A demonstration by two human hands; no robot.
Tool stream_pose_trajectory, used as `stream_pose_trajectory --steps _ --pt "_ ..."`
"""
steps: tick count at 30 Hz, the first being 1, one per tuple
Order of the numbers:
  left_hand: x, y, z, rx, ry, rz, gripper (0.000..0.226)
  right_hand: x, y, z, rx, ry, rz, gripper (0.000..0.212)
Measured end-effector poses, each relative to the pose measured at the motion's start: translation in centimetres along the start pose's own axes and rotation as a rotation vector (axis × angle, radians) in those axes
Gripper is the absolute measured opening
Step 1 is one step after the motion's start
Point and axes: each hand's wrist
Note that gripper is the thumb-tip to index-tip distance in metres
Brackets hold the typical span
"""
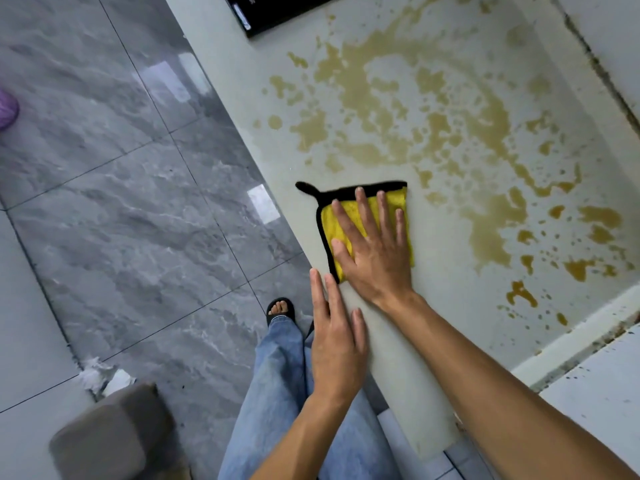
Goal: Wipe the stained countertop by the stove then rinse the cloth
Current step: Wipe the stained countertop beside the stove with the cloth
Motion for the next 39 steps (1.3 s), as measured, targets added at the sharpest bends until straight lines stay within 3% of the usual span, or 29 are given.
stream_pose_trajectory --steps 5,12,15,21,25,30,33,39 --pt "0.2 0.2 0.7 0.014 -0.105 0.006 0.07 -2.4 -3.5 1.7 0.02 -0.019 -0.023 0.065" --pt "0.0 0.2 1.1 0.024 -0.125 0.001 0.07 -0.3 3.1 -0.3 -0.011 -0.07 -0.2 0.068" --pt "-0.4 0.0 0.8 -0.003 -0.111 0.002 0.068 0.8 2.9 -0.5 -0.008 -0.045 -0.175 0.07" --pt "0.0 -0.2 0.4 -0.033 -0.137 -0.019 0.068 1.2 -6.1 2.0 0.023 -0.014 0.099 0.068" --pt "-0.4 0.0 0.9 -0.012 -0.157 -0.015 0.069 -0.7 -9.5 3.6 0.037 -0.049 0.009 0.065" --pt "-0.5 0.0 1.2 0.007 -0.151 0.005 0.07 -1.6 -4.8 2.5 -0.024 -0.103 -0.181 0.066" --pt "-0.7 -0.1 1.2 0.017 -0.141 0.008 0.07 0.8 -2.3 0.9 -0.007 -0.058 -0.101 0.069" --pt "-0.1 -0.1 0.7 0.039 -0.147 0.033 0.072 1.4 -6.8 2.5 0.034 -0.052 0.013 0.068"
Point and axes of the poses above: each hand's wrist, its own y-axis away from the middle knuckle, its own z-axis out of the back of the hand, x = y × z, and after that the axes turned 14 degrees about x, right-handed
